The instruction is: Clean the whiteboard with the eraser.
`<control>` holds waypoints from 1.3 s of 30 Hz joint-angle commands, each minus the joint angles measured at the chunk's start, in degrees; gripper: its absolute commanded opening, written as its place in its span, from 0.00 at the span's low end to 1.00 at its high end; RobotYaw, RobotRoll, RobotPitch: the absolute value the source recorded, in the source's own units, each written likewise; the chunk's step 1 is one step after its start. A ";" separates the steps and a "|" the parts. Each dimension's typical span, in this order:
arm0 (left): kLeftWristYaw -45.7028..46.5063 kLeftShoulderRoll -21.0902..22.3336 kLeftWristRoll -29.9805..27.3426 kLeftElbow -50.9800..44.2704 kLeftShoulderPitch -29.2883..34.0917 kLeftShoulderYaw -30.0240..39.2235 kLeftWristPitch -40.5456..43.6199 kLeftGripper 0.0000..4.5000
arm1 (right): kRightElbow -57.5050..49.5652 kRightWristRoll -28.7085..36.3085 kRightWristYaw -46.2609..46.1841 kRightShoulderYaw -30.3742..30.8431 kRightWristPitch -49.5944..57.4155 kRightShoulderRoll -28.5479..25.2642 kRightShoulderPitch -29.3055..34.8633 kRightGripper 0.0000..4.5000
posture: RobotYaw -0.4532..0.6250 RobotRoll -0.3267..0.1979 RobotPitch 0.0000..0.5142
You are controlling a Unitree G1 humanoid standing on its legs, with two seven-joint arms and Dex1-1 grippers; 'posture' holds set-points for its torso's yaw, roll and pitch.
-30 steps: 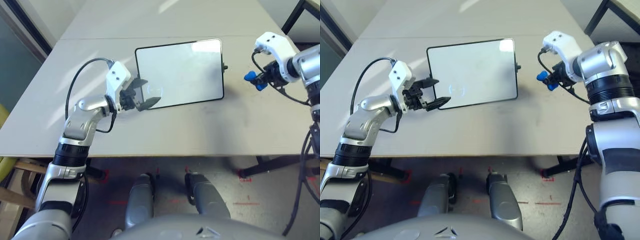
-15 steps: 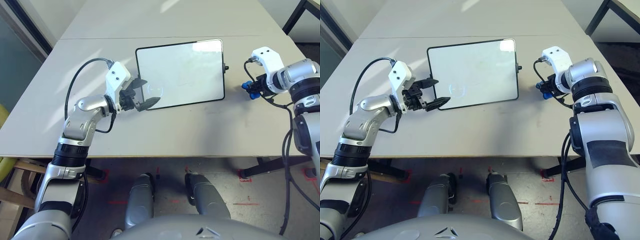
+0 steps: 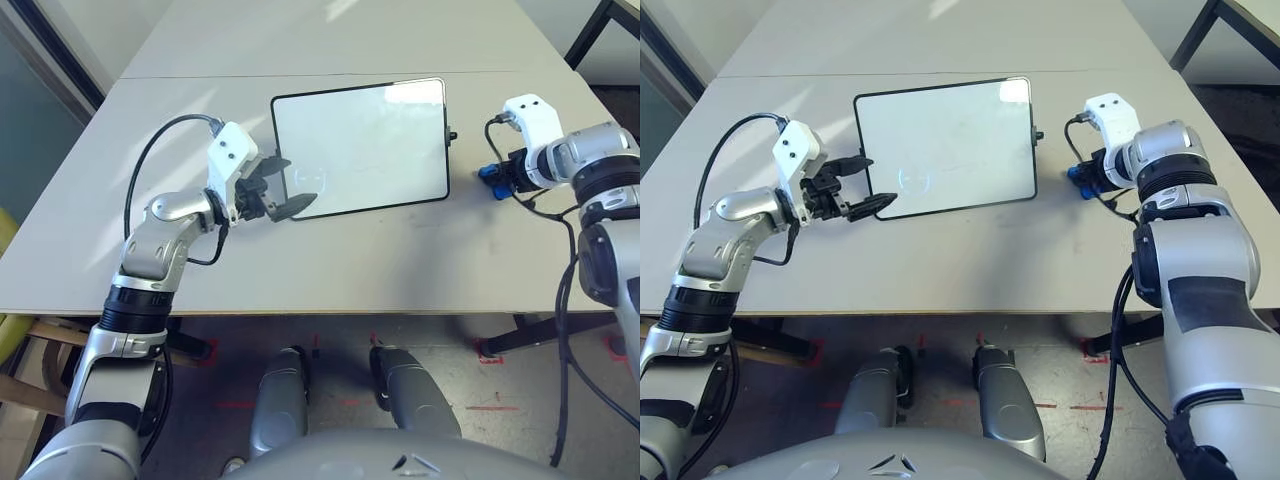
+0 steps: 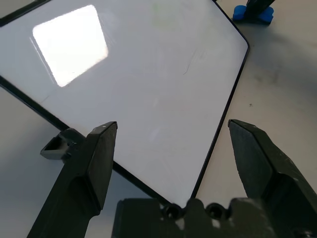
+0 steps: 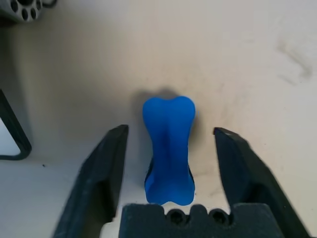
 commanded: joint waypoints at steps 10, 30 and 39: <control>13.36 -1.13 -2.96 -1.64 -0.34 14.20 0.95 1.00 | -13.28 11.30 -3.33 -13.10 -27.58 -2.30 10.70 0.99 | 0.36 0.62 0.24; 36.68 -0.67 5.27 20.50 -2.89 23.17 -9.71 1.00 | -4.39 20.99 -13.94 -26.29 -52.36 -1.18 21.11 0.99 | 0.40 0.62 0.22; 36.84 -0.11 5.67 24.66 -4.69 22.59 -11.80 1.00 | -4.06 21.44 -14.34 -26.06 -53.24 -1.22 21.34 0.99 | 0.39 0.62 0.23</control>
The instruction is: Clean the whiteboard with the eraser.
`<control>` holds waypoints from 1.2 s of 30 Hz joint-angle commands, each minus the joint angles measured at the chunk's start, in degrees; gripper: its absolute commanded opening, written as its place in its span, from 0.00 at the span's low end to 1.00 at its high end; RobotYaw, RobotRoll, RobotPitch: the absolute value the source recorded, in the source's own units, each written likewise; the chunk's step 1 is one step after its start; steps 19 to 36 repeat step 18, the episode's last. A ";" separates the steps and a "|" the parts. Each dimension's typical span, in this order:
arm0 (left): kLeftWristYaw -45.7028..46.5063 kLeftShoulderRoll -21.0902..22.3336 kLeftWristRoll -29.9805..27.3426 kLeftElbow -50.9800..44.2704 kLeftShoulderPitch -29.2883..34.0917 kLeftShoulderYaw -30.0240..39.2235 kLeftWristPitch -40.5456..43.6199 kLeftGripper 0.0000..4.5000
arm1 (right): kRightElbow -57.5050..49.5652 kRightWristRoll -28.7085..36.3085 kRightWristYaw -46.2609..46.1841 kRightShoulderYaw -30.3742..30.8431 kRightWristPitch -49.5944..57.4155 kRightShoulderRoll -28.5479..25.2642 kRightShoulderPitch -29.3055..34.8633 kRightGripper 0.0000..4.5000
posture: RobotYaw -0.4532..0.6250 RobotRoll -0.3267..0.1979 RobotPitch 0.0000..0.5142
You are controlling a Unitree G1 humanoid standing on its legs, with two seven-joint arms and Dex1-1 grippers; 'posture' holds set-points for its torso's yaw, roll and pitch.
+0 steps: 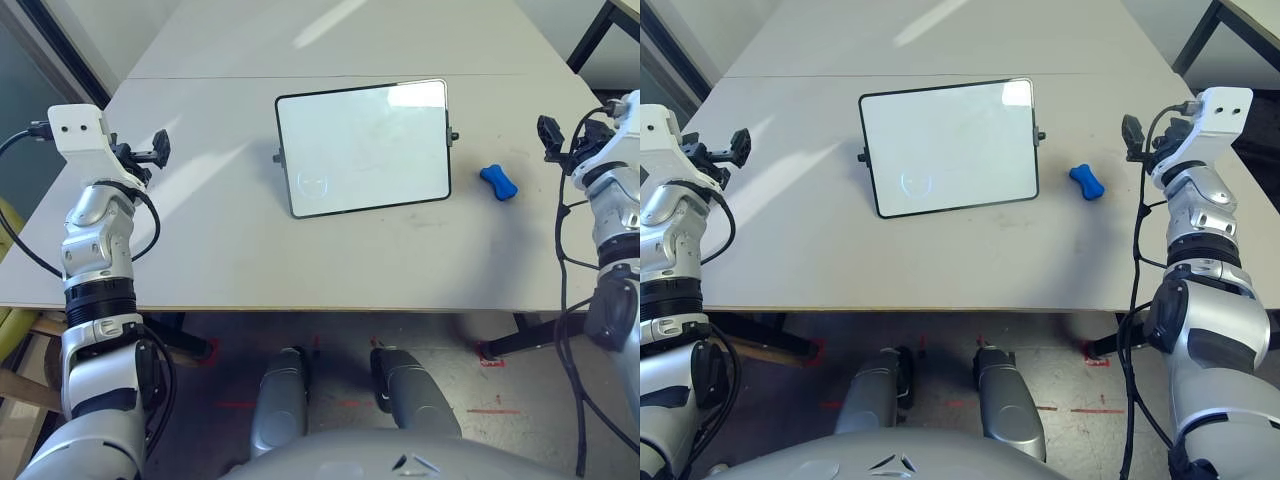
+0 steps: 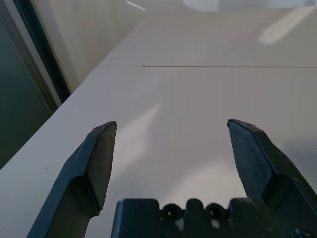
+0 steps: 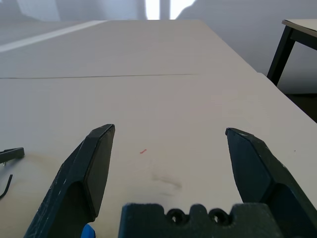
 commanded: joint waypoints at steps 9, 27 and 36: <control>-0.38 0.06 0.70 3.59 -1.19 -0.95 -2.20 1.00 | 0.73 0.70 -0.61 -0.33 -0.58 -0.33 -0.03 0.99 | 0.39 0.62 0.22; -1.18 -0.03 0.83 6.37 -2.42 -1.75 -3.63 1.00 | 0.52 0.84 -0.95 -0.28 -0.89 0.17 0.10 0.99 | 0.38 0.62 0.23; -1.18 -0.03 0.83 6.37 -2.42 -1.75 -3.63 1.00 | 0.52 0.84 -0.95 -0.28 -0.89 0.17 0.10 0.99 | 0.38 0.62 0.23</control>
